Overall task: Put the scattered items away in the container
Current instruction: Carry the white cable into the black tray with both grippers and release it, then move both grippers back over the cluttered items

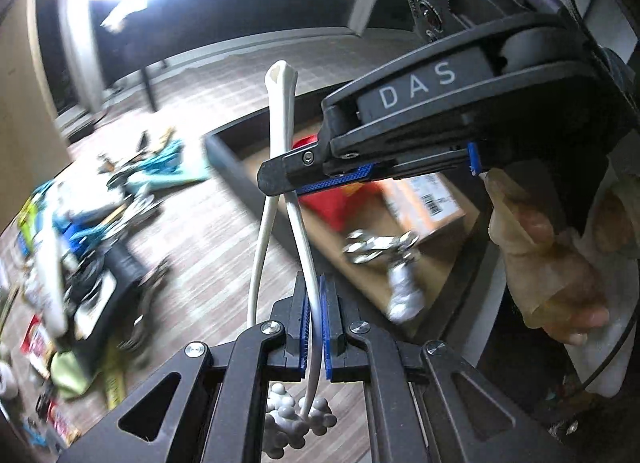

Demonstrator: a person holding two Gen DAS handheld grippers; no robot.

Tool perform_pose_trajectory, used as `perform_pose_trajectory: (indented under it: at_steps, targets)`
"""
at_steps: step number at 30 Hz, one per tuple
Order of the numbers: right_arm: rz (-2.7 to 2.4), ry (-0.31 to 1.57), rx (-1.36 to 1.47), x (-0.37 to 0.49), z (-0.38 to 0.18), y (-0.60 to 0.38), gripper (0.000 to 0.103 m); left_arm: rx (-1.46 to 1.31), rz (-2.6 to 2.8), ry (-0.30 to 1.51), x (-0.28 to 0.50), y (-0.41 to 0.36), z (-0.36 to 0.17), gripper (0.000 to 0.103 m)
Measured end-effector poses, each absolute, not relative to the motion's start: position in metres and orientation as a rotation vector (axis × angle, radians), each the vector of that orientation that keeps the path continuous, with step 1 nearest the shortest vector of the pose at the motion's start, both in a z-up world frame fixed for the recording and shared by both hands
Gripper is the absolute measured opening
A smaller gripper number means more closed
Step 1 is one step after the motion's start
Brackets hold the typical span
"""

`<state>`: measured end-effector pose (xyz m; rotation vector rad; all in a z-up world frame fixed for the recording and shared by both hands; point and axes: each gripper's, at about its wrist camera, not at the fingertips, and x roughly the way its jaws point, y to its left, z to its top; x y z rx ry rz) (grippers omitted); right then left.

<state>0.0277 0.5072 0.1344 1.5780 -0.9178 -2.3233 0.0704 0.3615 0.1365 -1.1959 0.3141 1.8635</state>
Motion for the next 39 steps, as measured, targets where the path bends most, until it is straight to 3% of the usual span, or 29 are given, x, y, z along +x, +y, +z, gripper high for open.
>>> perform_pose_trajectory:
  at_steps: [6,7,8,9,10,12,18,29,39]
  targets:
    - [-2.444,-0.976,1.574,0.047,0.145,0.575,0.013,-1.163,1.832,0.357,0.083,0.431,0.143,0.007]
    - [-2.476,-0.977,1.577,0.049,0.147,0.582,0.013,-1.157,1.849,0.374,0.085,0.441,0.144,0.018]
    - [-2.523,-0.960,1.578,0.051,0.151,0.592,0.013,-1.160,1.882,0.412,0.084,0.451,0.144,0.054]
    - [-2.580,-0.933,1.579,0.053,0.156,0.601,0.015,-1.166,1.916,0.430,0.082,0.457,0.144,0.072]
    - [-2.627,-0.904,1.589,0.055,0.160,0.609,0.027,-1.162,1.937,0.421,0.080,0.459,0.145,0.086]
    - [-2.682,-0.881,1.587,0.060,0.166,0.620,0.043,-1.155,1.964,0.391,0.075,0.455,0.146,0.083]
    - [-2.712,-0.831,1.546,0.064,0.168,0.625,0.043,-1.208,2.004,0.332,0.060,0.429,0.143,0.065]
    - [-2.638,-0.663,1.475,0.037,0.162,0.568,0.044,-1.303,2.192,0.237,0.038,0.329,0.136,0.064]
    - [-2.527,-0.430,1.437,0.004,0.150,0.500,0.048,-1.491,2.387,0.006,0.010,0.189,0.112,0.059]
